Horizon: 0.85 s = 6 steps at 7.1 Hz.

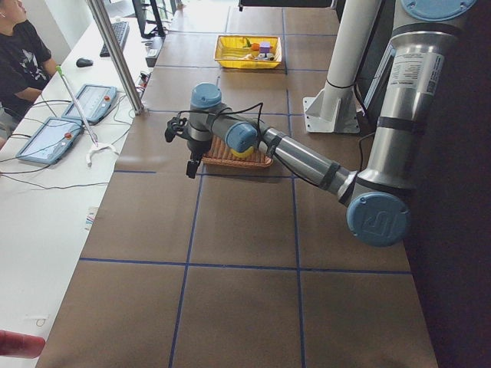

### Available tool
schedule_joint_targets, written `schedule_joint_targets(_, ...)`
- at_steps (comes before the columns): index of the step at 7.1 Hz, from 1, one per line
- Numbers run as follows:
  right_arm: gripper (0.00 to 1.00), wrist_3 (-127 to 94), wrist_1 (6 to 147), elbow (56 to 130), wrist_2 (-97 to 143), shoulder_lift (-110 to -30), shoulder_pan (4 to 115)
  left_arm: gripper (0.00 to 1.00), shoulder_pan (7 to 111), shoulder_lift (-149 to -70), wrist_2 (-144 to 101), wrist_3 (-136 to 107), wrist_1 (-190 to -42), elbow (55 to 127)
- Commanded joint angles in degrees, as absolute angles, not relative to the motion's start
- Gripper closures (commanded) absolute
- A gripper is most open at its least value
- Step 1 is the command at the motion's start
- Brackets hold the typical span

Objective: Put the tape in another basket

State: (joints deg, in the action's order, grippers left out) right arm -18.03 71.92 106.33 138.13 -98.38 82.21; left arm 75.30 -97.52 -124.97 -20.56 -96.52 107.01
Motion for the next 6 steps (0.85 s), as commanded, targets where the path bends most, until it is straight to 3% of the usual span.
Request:
schedule_joint_targets(1,0.0,4.1,87.3,106.3,136.8,-98.5,88.8,0.0,90.6,-95.6,-125.6,4.1,-88.4,102.1)
schedule_joint_targets(4,0.0,14.7,97.0,106.0,134.6,-99.0,92.5,0.0,96.1,-96.2,-132.5,23.5,-87.2,89.2)
schedule_joint_targets(6,0.0,14.8,97.5,105.5,134.5,-99.1,92.5,0.0,96.2,-95.9,-135.2,22.6,-81.9,89.4)
